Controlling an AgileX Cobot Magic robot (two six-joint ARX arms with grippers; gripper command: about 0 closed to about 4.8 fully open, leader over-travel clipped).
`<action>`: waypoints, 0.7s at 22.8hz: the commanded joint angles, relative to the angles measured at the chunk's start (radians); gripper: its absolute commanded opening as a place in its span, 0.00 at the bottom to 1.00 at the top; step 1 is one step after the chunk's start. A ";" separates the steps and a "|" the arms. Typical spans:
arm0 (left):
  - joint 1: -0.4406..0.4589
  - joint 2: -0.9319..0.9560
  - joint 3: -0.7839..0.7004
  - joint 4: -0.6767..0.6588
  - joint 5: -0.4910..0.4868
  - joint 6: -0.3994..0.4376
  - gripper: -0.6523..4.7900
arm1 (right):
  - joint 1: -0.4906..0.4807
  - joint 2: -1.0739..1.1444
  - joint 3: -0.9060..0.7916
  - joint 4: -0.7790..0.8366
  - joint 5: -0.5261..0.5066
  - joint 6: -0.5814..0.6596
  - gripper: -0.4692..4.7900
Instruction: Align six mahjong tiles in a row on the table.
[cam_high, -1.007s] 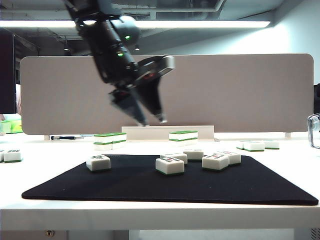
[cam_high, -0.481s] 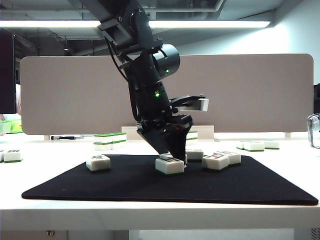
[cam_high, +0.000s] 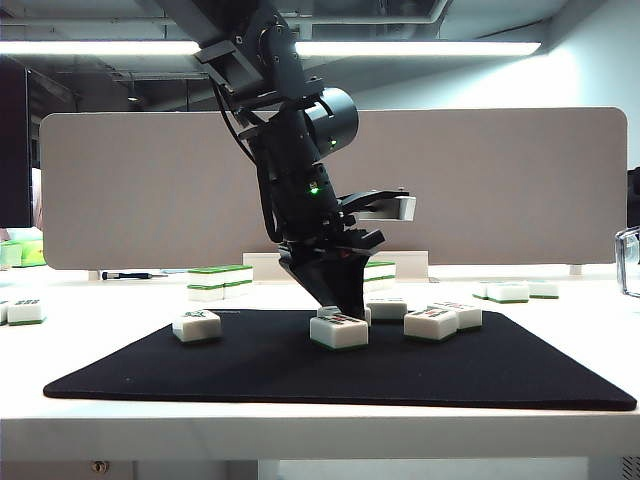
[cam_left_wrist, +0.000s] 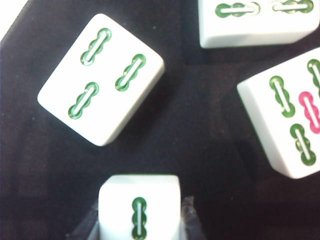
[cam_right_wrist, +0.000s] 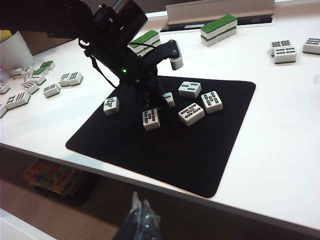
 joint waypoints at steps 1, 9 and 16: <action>0.003 -0.019 0.002 -0.064 -0.080 -0.003 0.28 | 0.001 -0.011 0.003 0.018 0.002 0.000 0.09; 0.024 -0.074 0.002 -0.116 -0.181 -0.378 0.28 | 0.001 -0.011 0.003 0.018 0.002 0.000 0.09; 0.053 -0.080 0.001 -0.242 -0.166 -0.799 0.28 | 0.001 -0.011 0.003 0.018 0.002 0.000 0.09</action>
